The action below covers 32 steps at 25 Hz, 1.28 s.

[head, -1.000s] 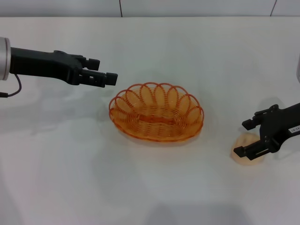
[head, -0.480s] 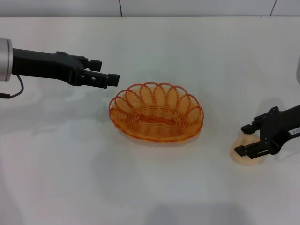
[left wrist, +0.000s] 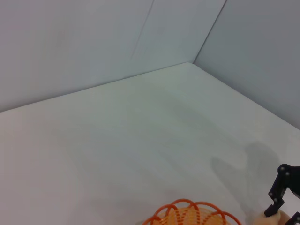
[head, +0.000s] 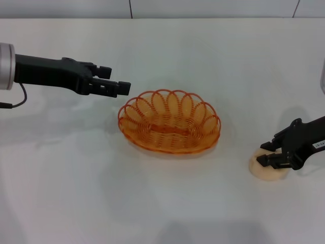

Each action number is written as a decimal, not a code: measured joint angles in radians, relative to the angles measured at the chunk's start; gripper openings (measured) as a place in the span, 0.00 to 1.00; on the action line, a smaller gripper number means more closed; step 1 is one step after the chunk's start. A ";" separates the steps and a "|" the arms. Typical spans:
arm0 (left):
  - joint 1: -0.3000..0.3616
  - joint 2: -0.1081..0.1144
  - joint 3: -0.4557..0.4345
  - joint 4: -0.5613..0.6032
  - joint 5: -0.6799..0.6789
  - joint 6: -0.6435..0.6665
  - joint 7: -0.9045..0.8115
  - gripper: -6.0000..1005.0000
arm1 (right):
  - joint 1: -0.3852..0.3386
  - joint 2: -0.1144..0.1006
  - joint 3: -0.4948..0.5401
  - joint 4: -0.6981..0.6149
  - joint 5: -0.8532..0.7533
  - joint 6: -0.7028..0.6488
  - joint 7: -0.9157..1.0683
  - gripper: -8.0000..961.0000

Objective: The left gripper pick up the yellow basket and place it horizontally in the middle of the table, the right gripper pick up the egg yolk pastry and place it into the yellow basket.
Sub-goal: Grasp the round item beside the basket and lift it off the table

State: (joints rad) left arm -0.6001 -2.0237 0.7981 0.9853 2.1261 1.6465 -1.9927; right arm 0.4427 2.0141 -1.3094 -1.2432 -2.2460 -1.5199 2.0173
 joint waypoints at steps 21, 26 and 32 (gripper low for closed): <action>-0.001 -0.001 0.001 -0.001 -0.003 -0.001 0.003 0.88 | 0.002 0.000 0.004 0.007 -0.001 0.003 0.004 0.20; -0.001 -0.001 0.001 0.000 -0.005 -0.002 0.003 0.88 | 0.005 -0.001 0.005 0.007 -0.001 0.001 0.007 0.15; -0.001 -0.001 0.001 0.002 -0.007 -0.003 0.003 0.88 | 0.008 -0.002 0.006 0.004 -0.001 -0.005 0.007 0.09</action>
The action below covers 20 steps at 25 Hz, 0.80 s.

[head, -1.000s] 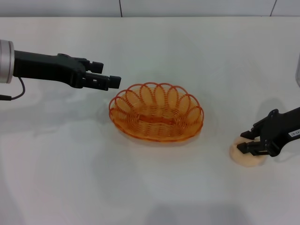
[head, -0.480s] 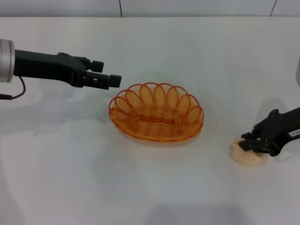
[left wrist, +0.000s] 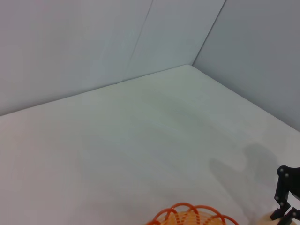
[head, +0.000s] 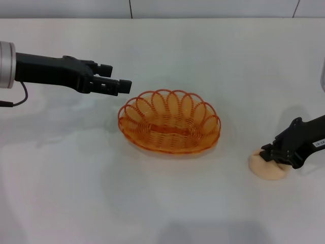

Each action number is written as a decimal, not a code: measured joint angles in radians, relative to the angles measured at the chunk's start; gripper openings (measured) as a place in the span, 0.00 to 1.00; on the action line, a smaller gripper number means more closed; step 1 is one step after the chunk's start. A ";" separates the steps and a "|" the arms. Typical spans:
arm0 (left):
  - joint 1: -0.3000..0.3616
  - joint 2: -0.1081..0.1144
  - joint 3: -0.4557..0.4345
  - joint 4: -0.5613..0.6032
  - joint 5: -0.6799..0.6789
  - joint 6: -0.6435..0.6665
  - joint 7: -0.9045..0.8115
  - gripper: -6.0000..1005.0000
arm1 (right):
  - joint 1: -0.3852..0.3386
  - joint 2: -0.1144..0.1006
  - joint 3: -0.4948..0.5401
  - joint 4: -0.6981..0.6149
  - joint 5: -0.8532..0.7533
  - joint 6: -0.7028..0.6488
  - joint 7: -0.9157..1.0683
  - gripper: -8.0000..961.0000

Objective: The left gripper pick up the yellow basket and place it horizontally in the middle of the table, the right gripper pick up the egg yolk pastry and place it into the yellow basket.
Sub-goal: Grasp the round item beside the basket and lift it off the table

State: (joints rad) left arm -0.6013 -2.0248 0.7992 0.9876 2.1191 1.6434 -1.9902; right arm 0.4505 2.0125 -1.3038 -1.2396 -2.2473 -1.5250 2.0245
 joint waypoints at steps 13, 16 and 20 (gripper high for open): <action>0.000 0.000 -0.001 0.000 0.002 -0.005 0.002 0.88 | 0.002 0.001 0.000 -0.010 0.005 0.000 0.001 0.05; 0.000 0.000 -0.001 0.000 0.006 -0.005 0.002 0.88 | 0.002 0.001 0.001 -0.036 0.010 -0.006 0.019 0.04; 0.000 0.004 -0.002 0.000 0.007 -0.005 0.002 0.88 | 0.002 0.000 0.002 -0.086 0.011 -0.015 0.046 0.04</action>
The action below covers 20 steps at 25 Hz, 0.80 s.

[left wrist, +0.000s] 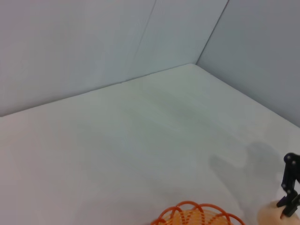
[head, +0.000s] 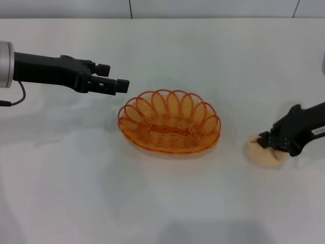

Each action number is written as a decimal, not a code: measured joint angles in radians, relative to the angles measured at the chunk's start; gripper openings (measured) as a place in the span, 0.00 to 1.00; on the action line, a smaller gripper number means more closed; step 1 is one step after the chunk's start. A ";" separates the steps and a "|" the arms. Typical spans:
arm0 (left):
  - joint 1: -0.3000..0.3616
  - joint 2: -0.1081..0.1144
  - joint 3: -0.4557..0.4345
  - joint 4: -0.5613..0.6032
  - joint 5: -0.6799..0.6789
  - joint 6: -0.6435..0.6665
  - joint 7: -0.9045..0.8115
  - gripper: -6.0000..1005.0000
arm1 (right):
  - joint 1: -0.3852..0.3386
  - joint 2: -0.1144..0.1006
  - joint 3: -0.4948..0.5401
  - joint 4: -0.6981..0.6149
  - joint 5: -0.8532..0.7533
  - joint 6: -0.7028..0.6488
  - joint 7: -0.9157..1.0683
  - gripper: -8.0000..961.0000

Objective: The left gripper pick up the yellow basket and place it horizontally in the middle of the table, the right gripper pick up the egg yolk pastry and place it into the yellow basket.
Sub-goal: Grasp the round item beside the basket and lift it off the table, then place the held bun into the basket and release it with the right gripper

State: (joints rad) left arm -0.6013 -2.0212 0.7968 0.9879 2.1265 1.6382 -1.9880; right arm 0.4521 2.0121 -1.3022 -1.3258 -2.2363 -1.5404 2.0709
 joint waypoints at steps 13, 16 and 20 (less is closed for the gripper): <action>0.004 0.003 -0.002 0.001 0.000 0.000 0.003 0.88 | 0.008 0.003 -0.013 -0.189 0.012 -0.043 0.088 0.04; 0.002 0.003 0.000 0.002 -0.002 0.000 0.003 0.88 | 0.027 0.006 -0.053 -0.186 0.043 -0.006 0.088 0.04; 0.001 0.004 0.001 0.002 -0.003 0.003 0.003 0.88 | 0.058 0.008 -0.152 -0.159 0.055 0.093 0.096 0.04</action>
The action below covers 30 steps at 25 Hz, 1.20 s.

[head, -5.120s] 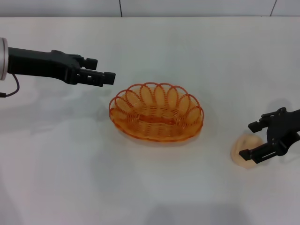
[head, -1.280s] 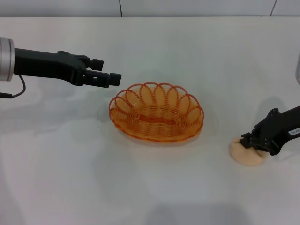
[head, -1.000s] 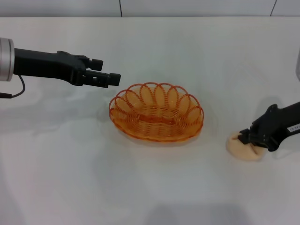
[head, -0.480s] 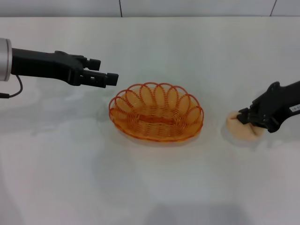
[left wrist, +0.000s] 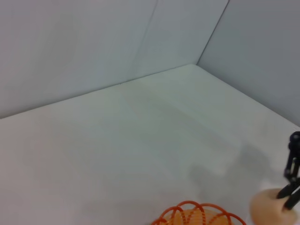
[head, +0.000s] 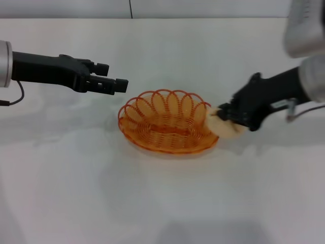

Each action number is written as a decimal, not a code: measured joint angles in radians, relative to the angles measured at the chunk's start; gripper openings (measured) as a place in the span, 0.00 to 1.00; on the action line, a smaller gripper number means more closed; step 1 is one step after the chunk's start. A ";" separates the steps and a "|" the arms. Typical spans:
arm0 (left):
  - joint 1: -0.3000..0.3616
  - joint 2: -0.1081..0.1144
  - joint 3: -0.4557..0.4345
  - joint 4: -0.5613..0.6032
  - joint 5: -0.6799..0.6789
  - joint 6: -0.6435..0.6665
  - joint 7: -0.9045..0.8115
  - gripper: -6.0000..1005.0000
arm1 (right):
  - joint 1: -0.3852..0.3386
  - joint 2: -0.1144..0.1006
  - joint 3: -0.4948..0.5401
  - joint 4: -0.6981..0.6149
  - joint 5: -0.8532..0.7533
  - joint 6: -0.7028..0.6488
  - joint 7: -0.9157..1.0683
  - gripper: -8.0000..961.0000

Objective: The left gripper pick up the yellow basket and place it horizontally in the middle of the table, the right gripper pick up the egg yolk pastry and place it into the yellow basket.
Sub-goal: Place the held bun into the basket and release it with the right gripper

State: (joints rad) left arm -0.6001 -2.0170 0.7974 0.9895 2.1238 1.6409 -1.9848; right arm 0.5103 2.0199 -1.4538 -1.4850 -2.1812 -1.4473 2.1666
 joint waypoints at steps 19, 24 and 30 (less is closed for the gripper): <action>0.006 -0.001 0.019 -0.001 0.011 0.007 0.012 0.88 | 0.091 0.004 -0.216 0.202 0.140 0.338 -0.006 0.04; 0.004 0.001 0.028 -0.001 0.013 0.003 0.012 0.88 | 0.104 0.003 -0.235 0.225 0.140 0.362 -0.007 0.04; 0.001 0.001 0.028 0.000 0.014 -0.001 0.015 0.88 | 0.114 0.003 -0.237 0.239 0.143 0.374 -0.009 0.05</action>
State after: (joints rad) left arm -0.5991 -2.0157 0.8253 0.9894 2.1376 1.6404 -1.9701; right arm 0.6243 2.0233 -1.6906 -1.2458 -2.0378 -1.0731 2.1574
